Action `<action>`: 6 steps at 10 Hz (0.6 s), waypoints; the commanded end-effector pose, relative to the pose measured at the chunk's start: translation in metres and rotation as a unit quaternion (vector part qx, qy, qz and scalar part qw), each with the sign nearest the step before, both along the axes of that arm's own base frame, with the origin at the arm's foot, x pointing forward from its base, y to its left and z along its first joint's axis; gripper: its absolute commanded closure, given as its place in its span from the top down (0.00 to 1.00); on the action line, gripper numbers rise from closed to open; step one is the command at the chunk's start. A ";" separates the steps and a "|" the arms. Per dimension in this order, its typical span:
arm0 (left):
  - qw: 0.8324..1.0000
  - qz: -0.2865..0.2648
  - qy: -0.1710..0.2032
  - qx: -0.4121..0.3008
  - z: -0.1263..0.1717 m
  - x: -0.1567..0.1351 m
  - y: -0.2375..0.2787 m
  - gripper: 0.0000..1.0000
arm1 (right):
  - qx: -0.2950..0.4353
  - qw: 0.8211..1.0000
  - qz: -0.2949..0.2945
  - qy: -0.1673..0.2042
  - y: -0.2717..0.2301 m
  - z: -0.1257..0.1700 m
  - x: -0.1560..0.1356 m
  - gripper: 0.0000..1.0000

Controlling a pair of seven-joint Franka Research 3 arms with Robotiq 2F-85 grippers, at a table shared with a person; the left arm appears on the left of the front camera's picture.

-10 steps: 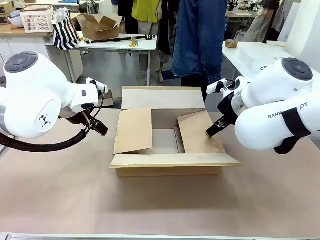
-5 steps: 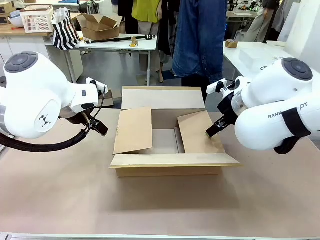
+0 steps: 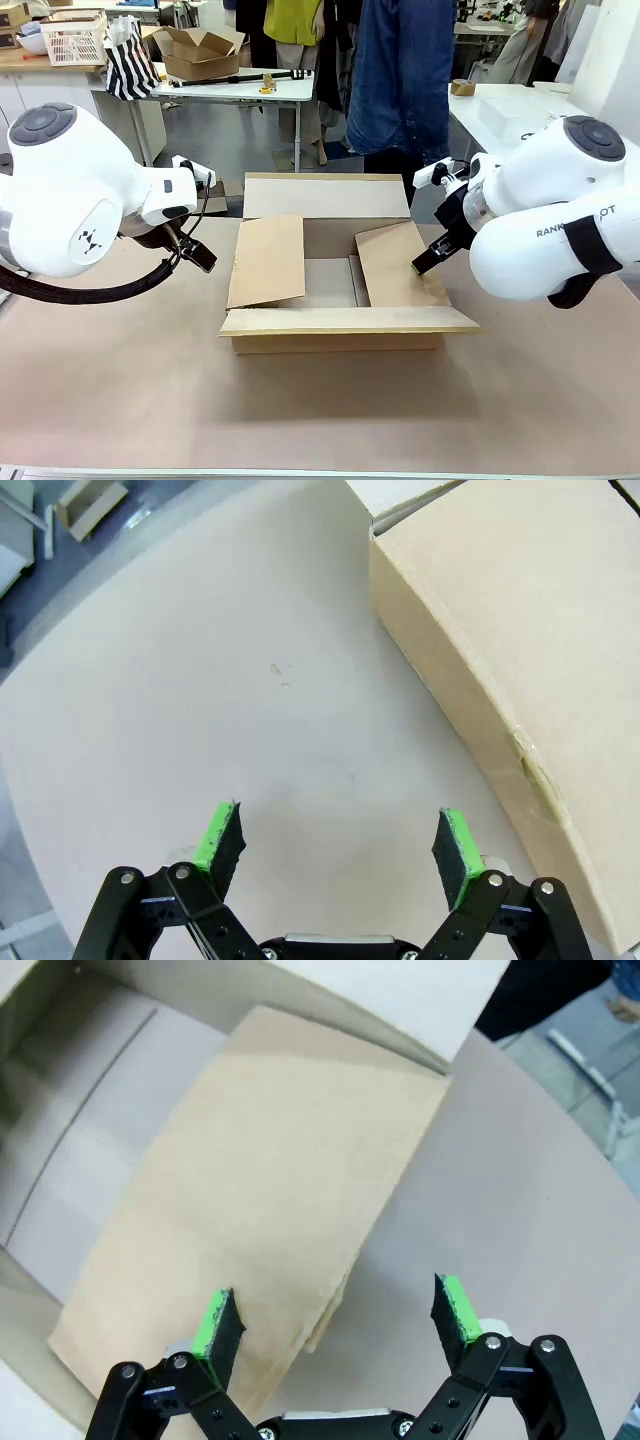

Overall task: Pack the gift set into the box.
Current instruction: Place both hands on the side flaps of the Package Box and spread them outward.

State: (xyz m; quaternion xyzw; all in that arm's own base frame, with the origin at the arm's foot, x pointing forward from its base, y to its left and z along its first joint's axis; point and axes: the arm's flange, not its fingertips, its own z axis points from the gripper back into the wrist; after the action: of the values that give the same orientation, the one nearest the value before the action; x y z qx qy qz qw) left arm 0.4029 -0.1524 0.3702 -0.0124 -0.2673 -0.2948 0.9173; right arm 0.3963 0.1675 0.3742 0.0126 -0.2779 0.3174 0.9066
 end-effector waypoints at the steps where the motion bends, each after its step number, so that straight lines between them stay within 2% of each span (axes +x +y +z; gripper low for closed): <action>1: 0.999 -0.006 -0.041 0.015 0.038 -0.001 -0.007 1.00 | -0.012 1.000 0.003 -0.025 0.000 0.032 -0.001 1.00; 2: 0.997 -0.023 -0.072 -0.020 0.092 -0.014 -0.010 1.00 | -0.021 0.999 0.008 -0.048 -0.001 0.081 -0.018 1.00; 3: 0.997 -0.030 -0.068 -0.031 0.135 -0.034 -0.011 1.00 | -0.018 0.999 -0.014 -0.048 -0.001 0.120 -0.044 1.00; 4: 0.997 0.058 -0.037 -0.025 0.166 -0.057 -0.016 1.00 | -0.027 0.997 -0.061 -0.032 -0.006 0.148 -0.073 1.00; 5: 0.998 0.036 -0.027 -0.038 0.179 -0.084 -0.014 1.00 | -0.023 0.998 -0.057 0.016 -0.019 0.163 -0.107 1.00; 6: 0.998 -0.034 0.007 -0.060 0.178 -0.108 -0.012 1.00 | -0.066 0.994 -0.086 0.002 -0.043 0.169 -0.138 1.00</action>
State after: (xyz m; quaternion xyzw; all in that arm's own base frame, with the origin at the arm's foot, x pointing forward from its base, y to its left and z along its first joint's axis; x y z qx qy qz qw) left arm 0.3121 -0.1692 0.5563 -0.0350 -0.3094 -0.2778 0.9088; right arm 0.2941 0.1409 0.5415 -0.0423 -0.2809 0.2708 0.9198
